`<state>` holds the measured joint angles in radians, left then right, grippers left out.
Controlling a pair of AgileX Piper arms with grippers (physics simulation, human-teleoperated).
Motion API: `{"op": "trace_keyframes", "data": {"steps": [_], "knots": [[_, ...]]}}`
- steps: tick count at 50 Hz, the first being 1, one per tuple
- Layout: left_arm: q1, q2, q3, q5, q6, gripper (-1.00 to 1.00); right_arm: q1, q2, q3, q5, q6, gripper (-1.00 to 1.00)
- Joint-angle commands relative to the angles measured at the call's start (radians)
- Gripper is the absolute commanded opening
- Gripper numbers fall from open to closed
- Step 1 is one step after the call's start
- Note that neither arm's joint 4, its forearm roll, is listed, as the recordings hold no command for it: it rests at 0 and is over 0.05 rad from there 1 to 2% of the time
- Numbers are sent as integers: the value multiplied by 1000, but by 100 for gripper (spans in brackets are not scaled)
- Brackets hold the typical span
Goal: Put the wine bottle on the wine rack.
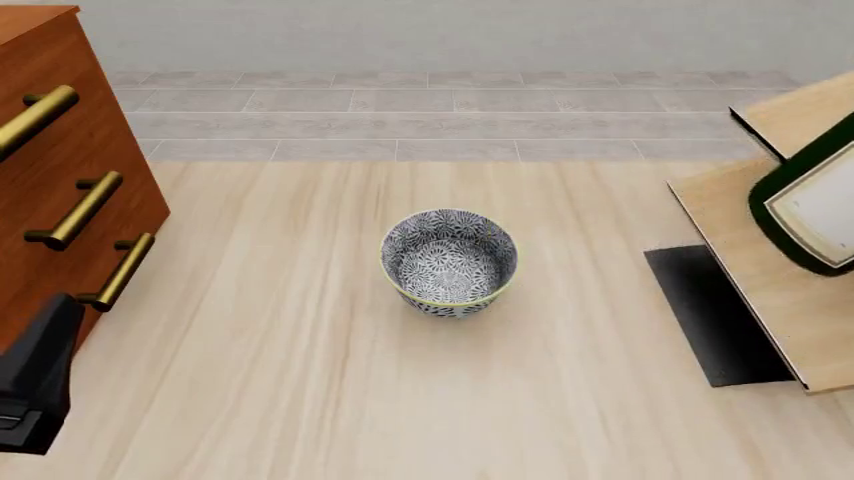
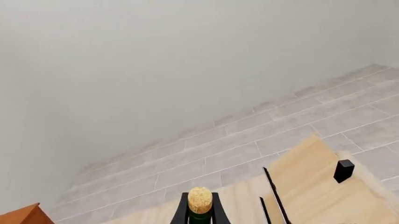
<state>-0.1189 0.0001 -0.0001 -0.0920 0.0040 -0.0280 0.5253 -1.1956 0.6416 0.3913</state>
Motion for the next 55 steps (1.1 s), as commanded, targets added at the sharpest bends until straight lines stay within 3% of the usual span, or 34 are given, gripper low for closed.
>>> {"op": "trace_keyframes", "data": {"steps": [1,32,55], "knots": [[-3,0,0,0,-1,100,-76,29,-77,44,1,-100],[-2,0,0,6,-7,100,-294,131,-210,86,-24,-100],[2,0,0,6,-10,100,-390,161,-178,58,-48,-100]]}}
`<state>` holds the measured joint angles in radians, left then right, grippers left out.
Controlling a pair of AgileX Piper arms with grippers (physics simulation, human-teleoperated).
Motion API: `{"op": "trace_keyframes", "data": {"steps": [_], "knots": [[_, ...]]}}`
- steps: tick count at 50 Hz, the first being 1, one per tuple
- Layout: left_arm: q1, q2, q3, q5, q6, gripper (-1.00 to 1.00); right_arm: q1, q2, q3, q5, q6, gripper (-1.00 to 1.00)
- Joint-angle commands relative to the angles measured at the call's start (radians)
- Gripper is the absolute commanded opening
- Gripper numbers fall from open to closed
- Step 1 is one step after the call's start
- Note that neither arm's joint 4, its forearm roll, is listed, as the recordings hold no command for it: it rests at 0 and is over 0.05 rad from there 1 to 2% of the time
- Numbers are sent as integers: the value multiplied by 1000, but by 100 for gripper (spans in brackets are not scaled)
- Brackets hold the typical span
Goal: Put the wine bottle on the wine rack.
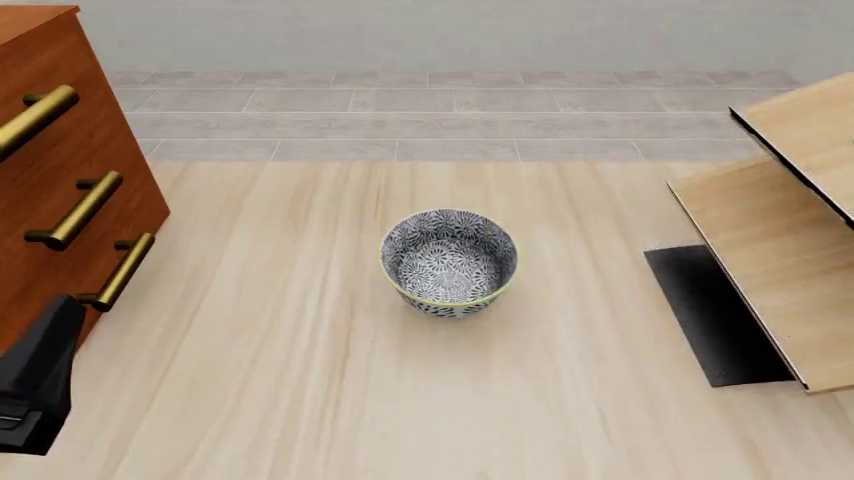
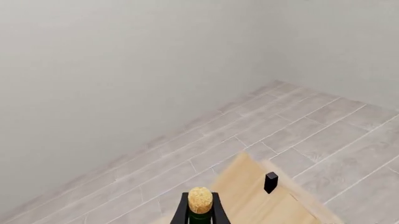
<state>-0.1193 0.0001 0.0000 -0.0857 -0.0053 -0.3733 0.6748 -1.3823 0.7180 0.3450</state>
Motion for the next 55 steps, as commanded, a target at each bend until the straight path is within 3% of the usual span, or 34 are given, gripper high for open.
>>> {"op": "trace_keyframes", "data": {"steps": [1,55], "knots": [[1,0,0,1,0,100,-49,13,14,-22,0,-100],[-3,0,0,8,8,100,-206,78,226,-205,-3,-100]]}}
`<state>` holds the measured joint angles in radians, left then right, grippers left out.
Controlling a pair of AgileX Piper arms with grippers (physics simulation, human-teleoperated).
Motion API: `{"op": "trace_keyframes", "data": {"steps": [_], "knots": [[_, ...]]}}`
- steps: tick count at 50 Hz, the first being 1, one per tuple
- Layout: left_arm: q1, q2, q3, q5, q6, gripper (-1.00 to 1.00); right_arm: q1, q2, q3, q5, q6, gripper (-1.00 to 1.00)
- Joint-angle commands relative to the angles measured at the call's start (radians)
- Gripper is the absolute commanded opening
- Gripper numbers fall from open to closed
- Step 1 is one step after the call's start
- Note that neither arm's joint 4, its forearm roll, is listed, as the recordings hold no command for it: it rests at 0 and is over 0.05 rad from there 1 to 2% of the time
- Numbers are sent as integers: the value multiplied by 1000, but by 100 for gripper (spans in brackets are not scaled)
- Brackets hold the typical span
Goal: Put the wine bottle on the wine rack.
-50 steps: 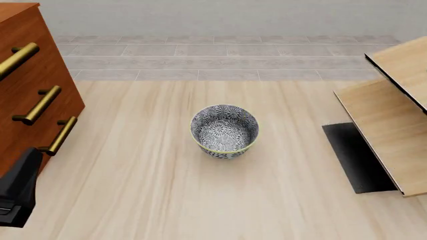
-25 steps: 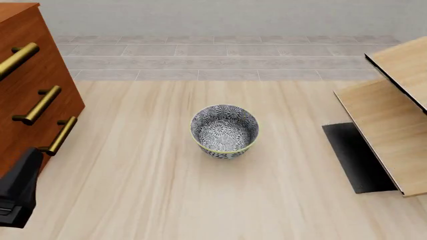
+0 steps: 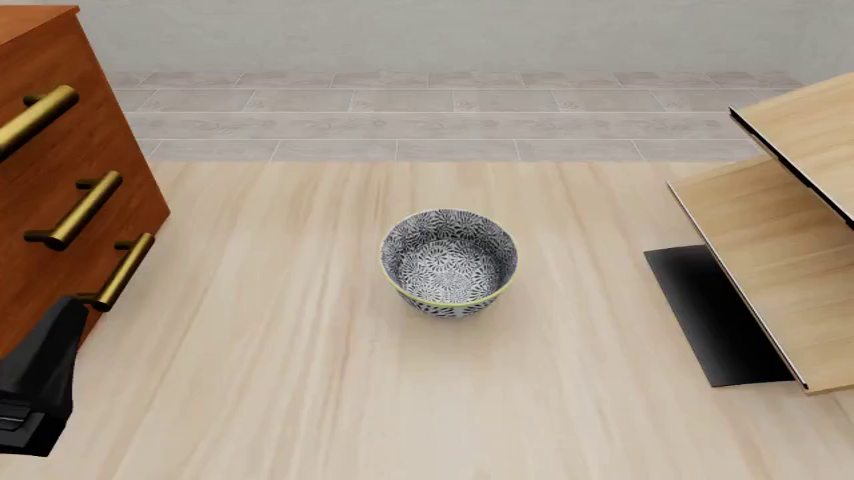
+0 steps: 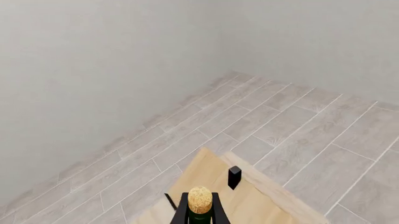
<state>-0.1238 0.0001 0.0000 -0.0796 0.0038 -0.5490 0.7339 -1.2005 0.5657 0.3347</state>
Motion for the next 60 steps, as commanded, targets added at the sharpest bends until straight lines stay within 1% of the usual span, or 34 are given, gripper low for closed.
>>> {"op": "trace_keyframes", "data": {"steps": [1,8,18,28,39,53,60], "knots": [[2,0,0,2,-1,100,-32,20,51,-58,8,-100],[4,0,0,5,1,100,-50,41,97,-104,9,-100],[7,0,0,5,1,100,-75,62,138,-147,9,-100],[6,0,0,5,0,100,-82,72,169,-172,12,-100],[8,0,0,6,1,100,-95,105,216,-226,15,-100],[4,0,0,5,5,100,-134,162,261,-296,12,-100],[3,0,0,5,8,100,-165,213,285,-350,5,-100]]}}
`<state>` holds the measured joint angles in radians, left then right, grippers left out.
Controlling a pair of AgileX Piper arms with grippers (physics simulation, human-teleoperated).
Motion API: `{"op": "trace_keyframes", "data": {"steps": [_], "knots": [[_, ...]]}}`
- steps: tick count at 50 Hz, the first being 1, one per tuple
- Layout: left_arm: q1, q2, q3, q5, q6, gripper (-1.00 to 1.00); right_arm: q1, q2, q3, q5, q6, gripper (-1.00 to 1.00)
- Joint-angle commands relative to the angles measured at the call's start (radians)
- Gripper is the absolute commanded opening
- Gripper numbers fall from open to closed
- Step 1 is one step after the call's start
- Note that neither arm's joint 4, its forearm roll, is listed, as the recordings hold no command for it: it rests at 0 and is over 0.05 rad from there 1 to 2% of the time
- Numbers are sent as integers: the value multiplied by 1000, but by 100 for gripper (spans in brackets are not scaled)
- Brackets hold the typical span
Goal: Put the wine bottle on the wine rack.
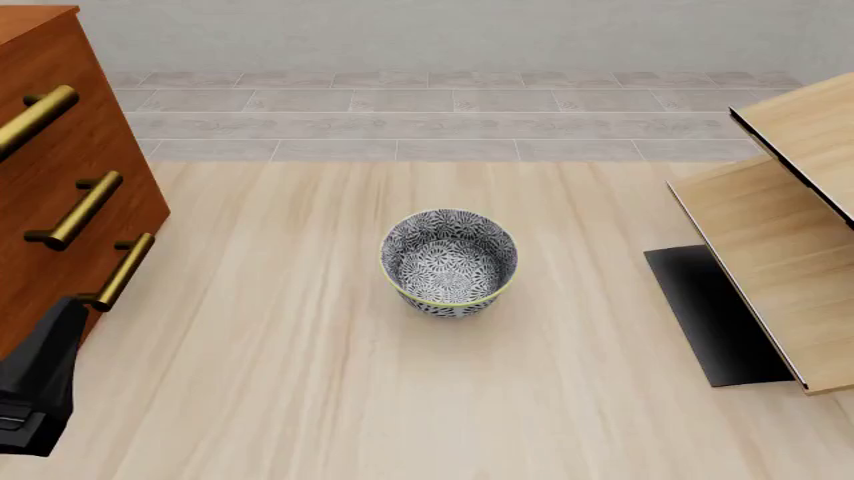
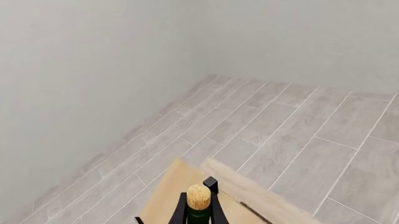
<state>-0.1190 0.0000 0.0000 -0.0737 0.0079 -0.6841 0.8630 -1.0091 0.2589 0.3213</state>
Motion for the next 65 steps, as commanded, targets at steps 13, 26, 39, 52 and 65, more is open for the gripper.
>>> {"op": "trace_keyframes", "data": {"steps": [13,26,39,52,65], "knots": [[-1,0,0,3,4,100,-62,138,127,-102,9,-100],[4,0,0,6,2,100,-87,195,142,-151,-3,-100],[8,0,0,8,0,100,-105,242,151,-189,-13,-100],[16,0,0,12,-4,100,-118,289,148,-215,-30,-100],[22,0,0,17,-7,100,-117,300,141,-217,-35,-100]]}}
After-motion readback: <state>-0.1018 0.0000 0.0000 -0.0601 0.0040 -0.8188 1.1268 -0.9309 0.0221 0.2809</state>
